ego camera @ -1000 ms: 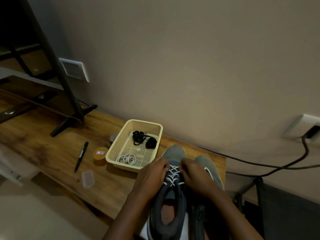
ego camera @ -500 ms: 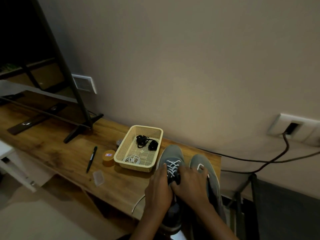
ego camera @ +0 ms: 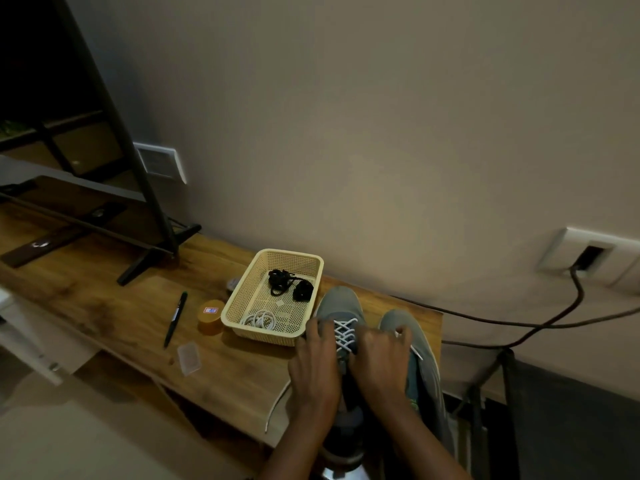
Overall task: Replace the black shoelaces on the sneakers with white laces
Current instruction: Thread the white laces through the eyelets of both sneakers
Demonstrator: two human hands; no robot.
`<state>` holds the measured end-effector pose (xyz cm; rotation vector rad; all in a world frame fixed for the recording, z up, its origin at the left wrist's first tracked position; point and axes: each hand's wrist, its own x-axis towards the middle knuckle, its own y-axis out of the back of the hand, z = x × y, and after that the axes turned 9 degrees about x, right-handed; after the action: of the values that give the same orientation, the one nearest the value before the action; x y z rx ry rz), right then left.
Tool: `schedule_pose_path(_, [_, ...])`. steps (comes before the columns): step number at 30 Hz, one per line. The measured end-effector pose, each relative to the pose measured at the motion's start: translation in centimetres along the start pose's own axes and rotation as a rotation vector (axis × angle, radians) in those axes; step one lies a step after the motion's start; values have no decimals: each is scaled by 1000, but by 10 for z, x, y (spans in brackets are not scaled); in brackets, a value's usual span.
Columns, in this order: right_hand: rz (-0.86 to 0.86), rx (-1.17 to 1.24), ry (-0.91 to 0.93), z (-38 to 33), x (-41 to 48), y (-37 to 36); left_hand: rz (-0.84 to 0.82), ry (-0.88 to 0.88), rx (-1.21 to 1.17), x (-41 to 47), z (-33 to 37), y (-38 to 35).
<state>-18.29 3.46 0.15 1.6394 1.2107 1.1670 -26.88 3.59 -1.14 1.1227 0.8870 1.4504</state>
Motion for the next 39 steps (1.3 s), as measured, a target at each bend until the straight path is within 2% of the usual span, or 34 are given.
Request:
schedule_pose_path(2, [-6,-10,-18,2,-1,0,42,-6,-23,-1,-3,2])
schedule_pose_path(6, [-1,-1,-11,7,-3,1,-40,30,9,0,-4,2])
schedule_pose_path(16, [18,7,-7,11,2,5,-90,45,16,1,-11,7])
schedule_pose_path(19, [-113,-28,-22,9,10,22,-153,42,-26,3,-19,16])
schedule_pose_path(22, [-329,90,-59,15,17,57,-261,68,-101,7,-35,35])
schedule_pose_path(24, [-318,108,-51,21,17,82,-295,110,-135,10,-50,54])
schedule_pose_path(26, [-288,133,-20,25,16,104,-252,96,-141,8,-57,78])
schedule_pose_path(29, [-280,438,85,19,9,121,-84,-28,-157,-2,-44,116])
schedule_pose_path(31, [-249,681,133,6,-2,123,-26,-112,-295,-10,-26,132])
schedule_pose_path(33, [-161,860,95,-6,-14,115,-55,-138,-509,-20,-12,133])
schedule_pose_path(36, [22,1081,-114,-13,-34,91,-180,-96,-695,-38,-2,108])
schedule_pose_path(37, [45,1145,-200,-13,-38,84,-223,-85,-663,-45,-1,96])
schedule_pose_path(39, [25,1197,-302,-10,-45,72,-254,-112,-352,-58,-4,76])
